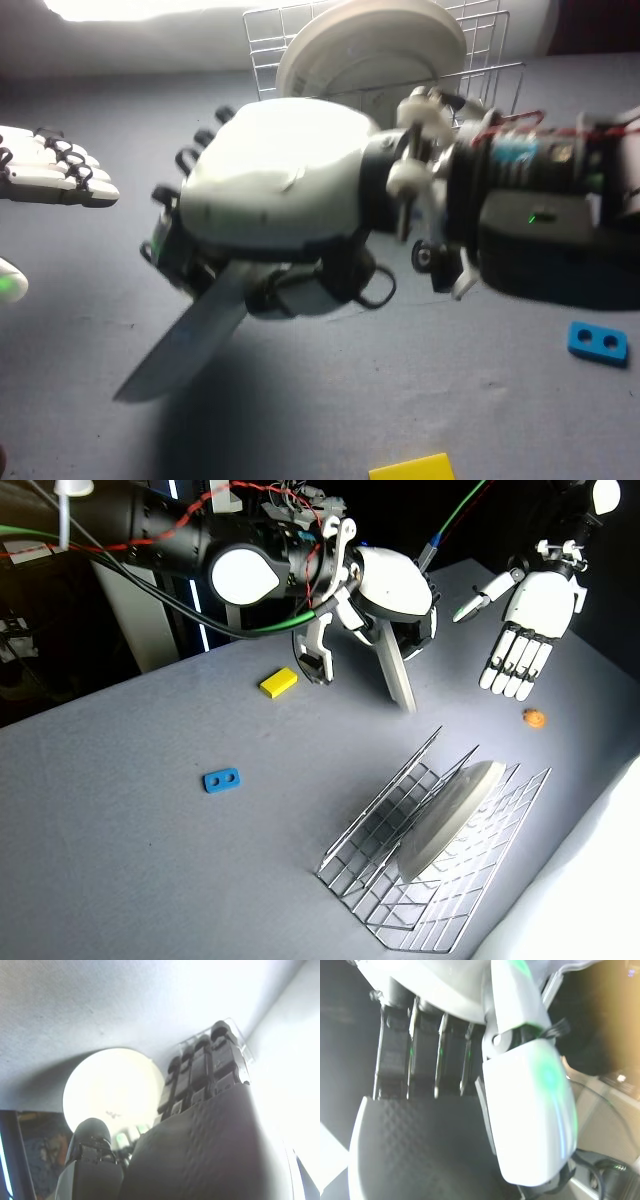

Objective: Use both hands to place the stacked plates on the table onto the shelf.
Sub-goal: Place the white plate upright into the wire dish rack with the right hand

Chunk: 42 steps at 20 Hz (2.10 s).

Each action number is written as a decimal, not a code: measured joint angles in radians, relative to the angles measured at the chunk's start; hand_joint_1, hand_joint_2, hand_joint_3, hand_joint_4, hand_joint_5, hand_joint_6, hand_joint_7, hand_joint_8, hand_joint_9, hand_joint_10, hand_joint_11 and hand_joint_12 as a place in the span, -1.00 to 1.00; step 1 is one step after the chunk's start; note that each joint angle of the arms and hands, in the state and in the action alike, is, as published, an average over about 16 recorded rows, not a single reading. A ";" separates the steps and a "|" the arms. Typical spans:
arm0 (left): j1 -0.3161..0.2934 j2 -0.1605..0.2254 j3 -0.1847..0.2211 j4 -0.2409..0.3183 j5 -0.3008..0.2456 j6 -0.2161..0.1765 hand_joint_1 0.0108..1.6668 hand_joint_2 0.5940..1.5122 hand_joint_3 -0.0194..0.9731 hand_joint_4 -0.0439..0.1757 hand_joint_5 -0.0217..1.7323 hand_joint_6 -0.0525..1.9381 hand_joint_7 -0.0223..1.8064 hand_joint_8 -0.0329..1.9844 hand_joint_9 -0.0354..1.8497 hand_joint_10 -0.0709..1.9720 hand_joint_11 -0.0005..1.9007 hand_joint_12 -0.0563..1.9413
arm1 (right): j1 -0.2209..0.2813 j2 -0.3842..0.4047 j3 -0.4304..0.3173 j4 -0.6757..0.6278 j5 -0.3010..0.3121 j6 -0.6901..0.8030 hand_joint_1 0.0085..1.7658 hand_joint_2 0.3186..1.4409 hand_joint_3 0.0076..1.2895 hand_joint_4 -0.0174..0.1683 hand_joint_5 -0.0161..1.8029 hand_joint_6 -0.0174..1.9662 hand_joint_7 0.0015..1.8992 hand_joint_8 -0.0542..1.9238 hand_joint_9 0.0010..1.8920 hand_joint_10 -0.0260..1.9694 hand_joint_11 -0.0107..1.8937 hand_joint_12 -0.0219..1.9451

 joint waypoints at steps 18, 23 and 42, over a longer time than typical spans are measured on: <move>0.028 0.000 0.006 -0.003 0.028 0.027 -0.99 0.24 -0.93 -0.63 -0.96 -0.94 -0.94 -0.98 -0.93 -0.99 -0.98 -0.93 | 0.211 0.176 0.010 -0.337 -0.029 0.898 0.55 0.23 -0.99 -0.90 -0.04 0.03 0.05 -0.09 0.05 0.11 -0.13 0.15; 0.033 0.000 0.007 -0.004 0.029 0.027 -0.99 0.24 -0.93 -0.63 -0.96 -0.94 -0.94 -0.98 -0.94 -0.99 -0.98 -0.93 | 0.235 0.206 0.033 -0.263 -0.062 0.928 0.55 0.24 -0.99 -0.90 -0.06 0.03 0.04 -0.08 0.05 0.14 -0.16 0.16; 0.038 0.000 0.007 -0.003 0.029 0.027 -0.99 0.22 -0.93 -0.63 -0.96 -0.94 -0.94 -0.98 -0.94 -0.99 -0.98 -0.93 | 0.163 0.194 0.249 -0.115 -0.084 0.947 0.55 0.26 -0.99 -0.90 -0.06 0.02 0.06 -0.11 0.05 0.11 -0.18 0.18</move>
